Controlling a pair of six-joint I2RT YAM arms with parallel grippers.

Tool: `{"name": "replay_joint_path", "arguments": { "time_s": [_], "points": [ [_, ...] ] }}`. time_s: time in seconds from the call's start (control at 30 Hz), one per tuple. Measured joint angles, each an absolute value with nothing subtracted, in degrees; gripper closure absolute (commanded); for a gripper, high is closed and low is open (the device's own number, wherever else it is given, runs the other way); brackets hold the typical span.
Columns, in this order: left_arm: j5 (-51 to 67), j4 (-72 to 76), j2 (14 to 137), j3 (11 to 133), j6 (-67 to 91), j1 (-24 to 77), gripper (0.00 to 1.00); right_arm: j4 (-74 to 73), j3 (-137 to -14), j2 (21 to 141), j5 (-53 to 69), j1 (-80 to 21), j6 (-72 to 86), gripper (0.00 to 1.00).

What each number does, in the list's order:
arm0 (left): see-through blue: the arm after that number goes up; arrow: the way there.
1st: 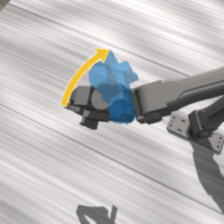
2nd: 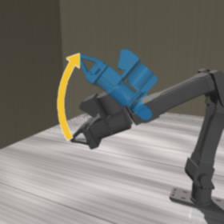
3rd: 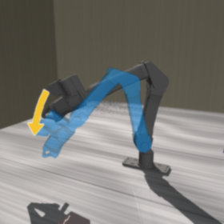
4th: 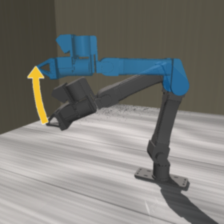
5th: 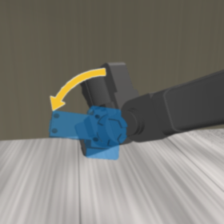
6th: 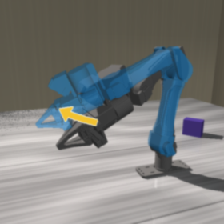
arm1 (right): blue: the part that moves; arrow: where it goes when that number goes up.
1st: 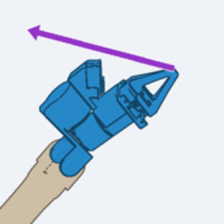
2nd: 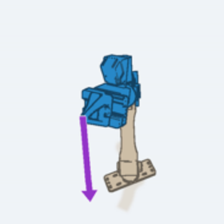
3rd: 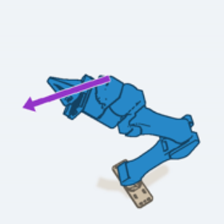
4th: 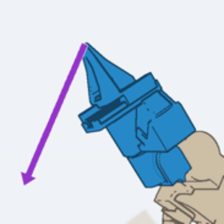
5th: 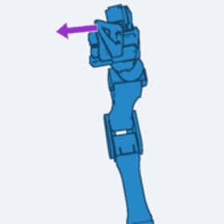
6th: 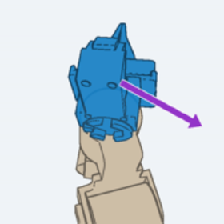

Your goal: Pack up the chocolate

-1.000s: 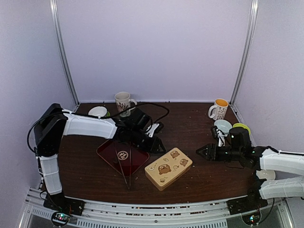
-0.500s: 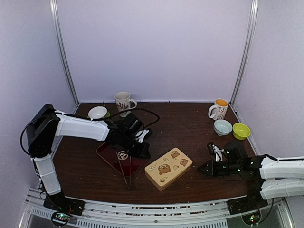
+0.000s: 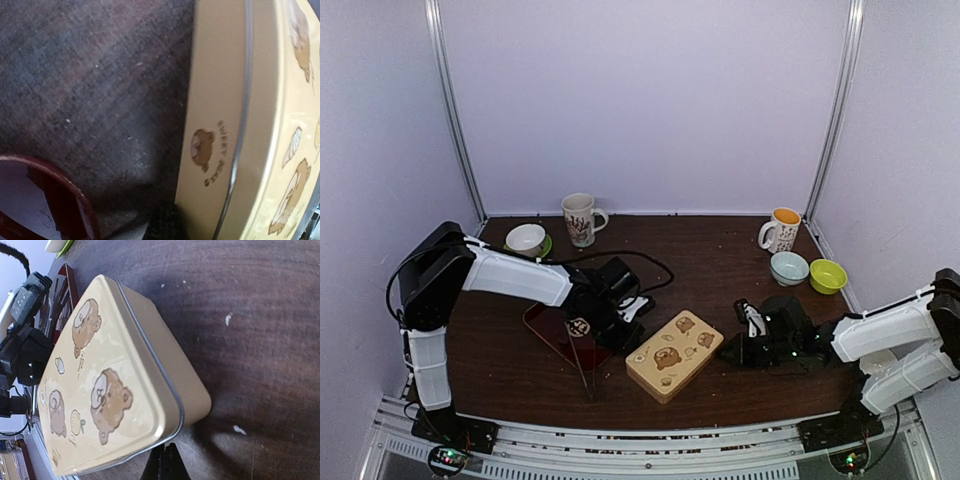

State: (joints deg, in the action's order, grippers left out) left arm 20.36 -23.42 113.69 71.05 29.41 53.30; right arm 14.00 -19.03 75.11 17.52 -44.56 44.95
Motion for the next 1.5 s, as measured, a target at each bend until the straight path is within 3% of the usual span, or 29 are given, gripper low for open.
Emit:
{"name": "replay_joint_path", "arguments": {
  "time_s": [0.43, 0.9, 1.5],
  "points": [
    [22.9, -23.0, 113.6, 70.6, 32.4, 60.0, 1.0, 17.0, -28.8, 86.7, 21.6, -41.0, 40.8, 1.0],
    [13.4, -14.7, 104.1, 62.3, 40.9, 57.2, 1.0, 13.0, -28.3, 80.9, 22.7, -37.8, 37.4, 1.0],
    [9.4, -8.9, 113.1, 67.7, 44.5, 55.1, 1.0, 10.3, -22.2, 75.0, 22.7, -46.3, 40.9, 1.0]
  ]
}}
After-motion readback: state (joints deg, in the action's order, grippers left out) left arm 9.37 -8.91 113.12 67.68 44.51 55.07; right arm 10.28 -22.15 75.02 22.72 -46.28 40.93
